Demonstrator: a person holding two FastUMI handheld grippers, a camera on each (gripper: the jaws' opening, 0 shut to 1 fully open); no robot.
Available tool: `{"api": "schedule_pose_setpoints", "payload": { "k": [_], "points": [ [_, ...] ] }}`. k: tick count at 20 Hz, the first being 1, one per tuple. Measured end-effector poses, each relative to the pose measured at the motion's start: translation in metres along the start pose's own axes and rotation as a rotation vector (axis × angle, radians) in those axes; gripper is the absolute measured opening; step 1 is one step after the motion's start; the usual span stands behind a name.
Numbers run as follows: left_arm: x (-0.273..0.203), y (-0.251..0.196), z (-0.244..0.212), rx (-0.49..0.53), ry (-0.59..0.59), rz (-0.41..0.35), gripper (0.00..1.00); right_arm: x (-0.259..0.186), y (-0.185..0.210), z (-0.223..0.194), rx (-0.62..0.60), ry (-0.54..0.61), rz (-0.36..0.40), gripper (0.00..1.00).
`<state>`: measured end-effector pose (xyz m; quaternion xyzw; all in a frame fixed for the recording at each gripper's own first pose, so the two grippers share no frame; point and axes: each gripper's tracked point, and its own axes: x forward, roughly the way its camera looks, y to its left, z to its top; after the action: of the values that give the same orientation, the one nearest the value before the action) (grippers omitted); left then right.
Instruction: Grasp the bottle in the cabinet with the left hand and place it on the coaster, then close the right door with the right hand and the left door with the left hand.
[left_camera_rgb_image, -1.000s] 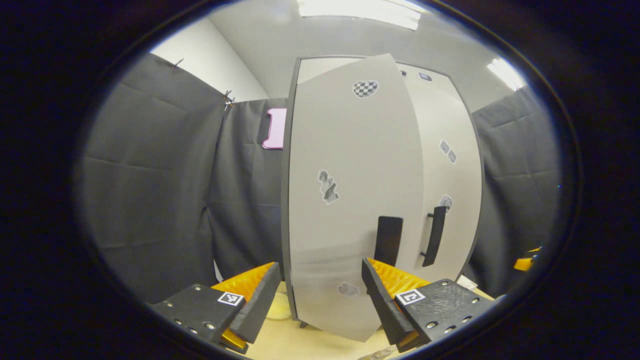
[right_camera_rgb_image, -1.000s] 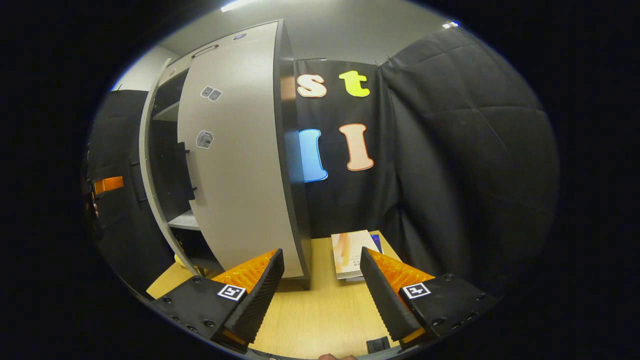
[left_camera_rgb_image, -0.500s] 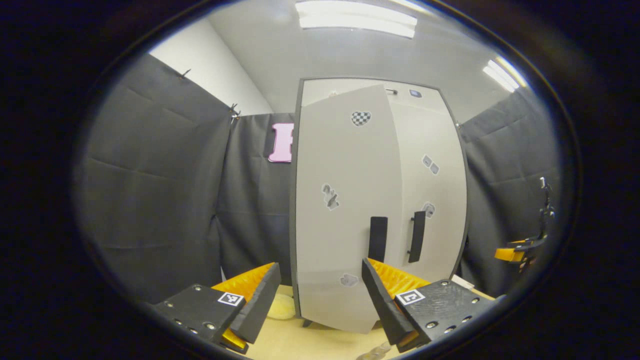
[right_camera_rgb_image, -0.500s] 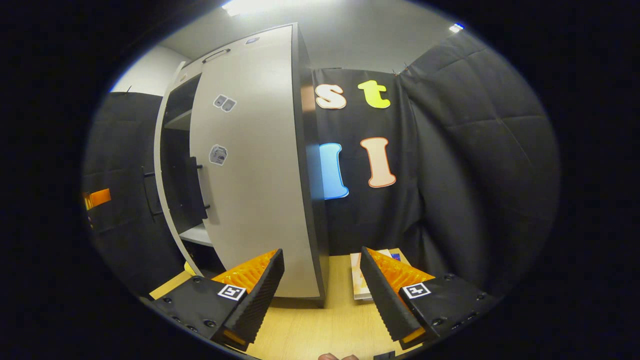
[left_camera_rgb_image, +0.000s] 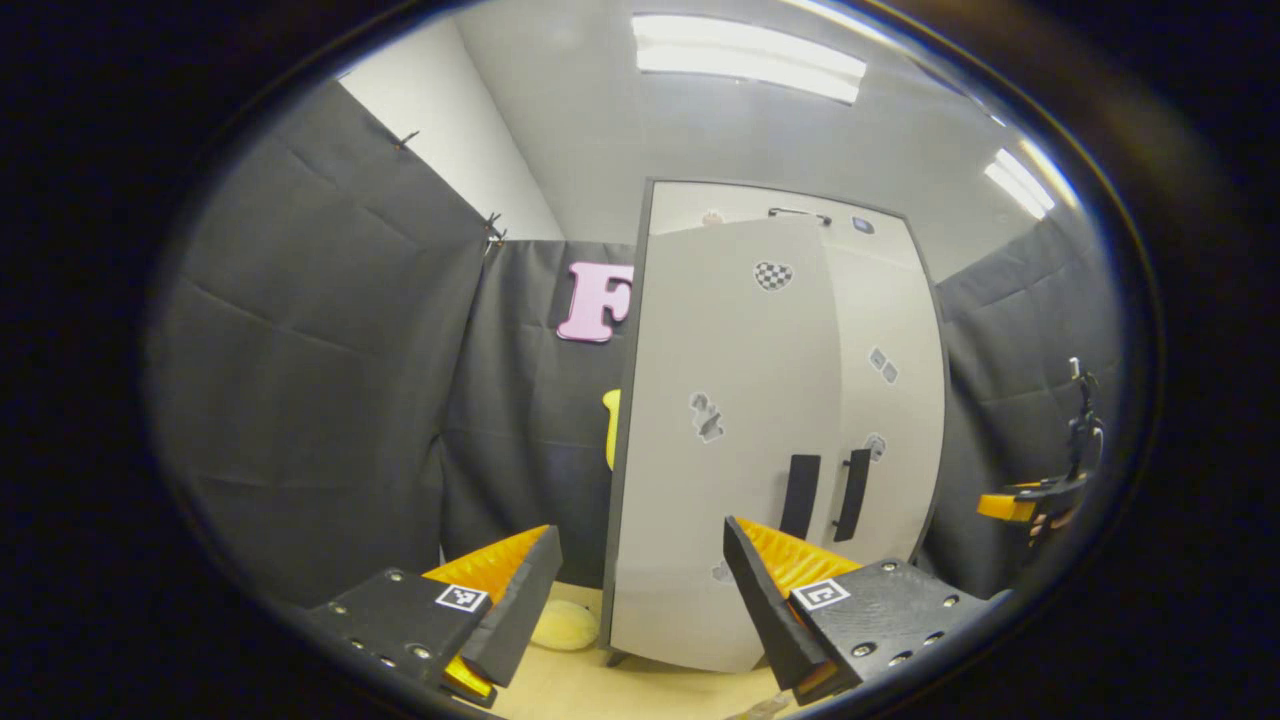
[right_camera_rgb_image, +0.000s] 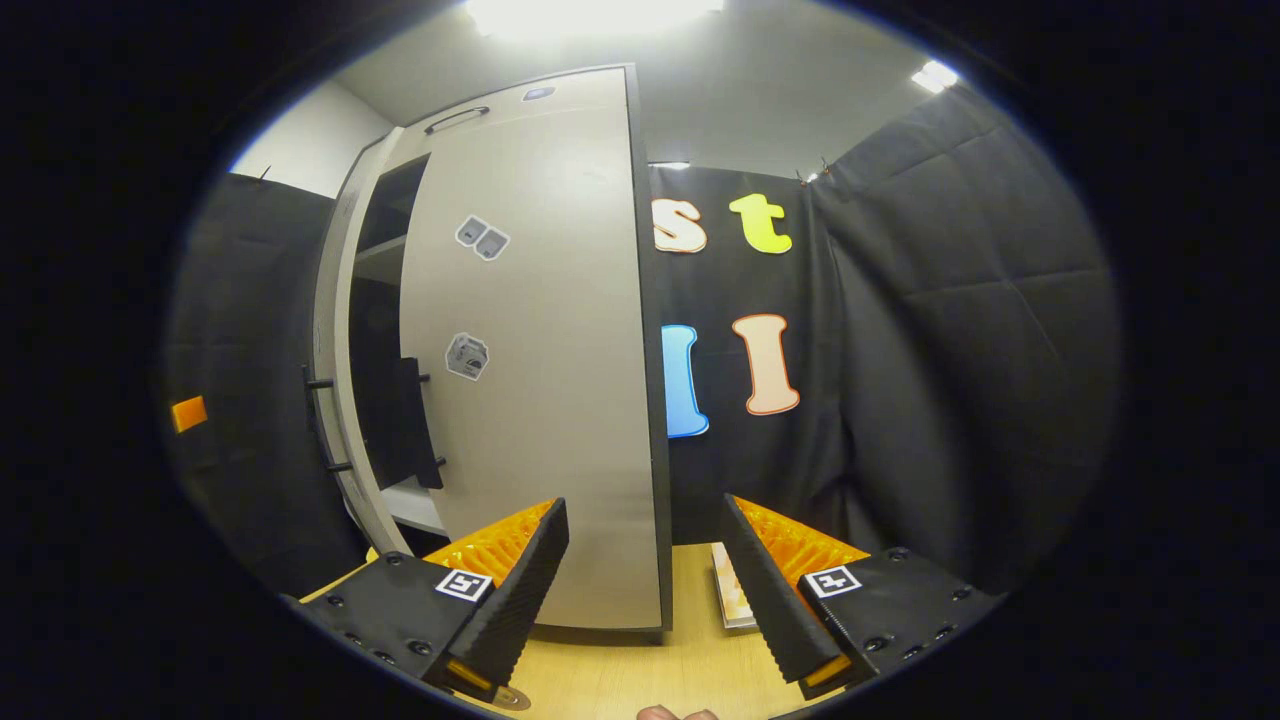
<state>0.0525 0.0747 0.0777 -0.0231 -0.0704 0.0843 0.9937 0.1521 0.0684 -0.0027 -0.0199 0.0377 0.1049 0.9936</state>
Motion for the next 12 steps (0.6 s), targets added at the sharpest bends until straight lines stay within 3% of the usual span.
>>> {"api": "schedule_pose_setpoints", "payload": {
  "k": [5,12],
  "points": [
    [-0.008,0.018,0.015,-0.051,-0.074,0.008,0.94,-0.002,0.011,-0.011,-0.030,0.029,-0.034,0.98],
    [-0.012,0.038,0.009,-0.069,-0.048,0.019,0.94,-0.004,0.032,-0.007,-0.027,0.035,-0.032,0.98]
  ]
}}
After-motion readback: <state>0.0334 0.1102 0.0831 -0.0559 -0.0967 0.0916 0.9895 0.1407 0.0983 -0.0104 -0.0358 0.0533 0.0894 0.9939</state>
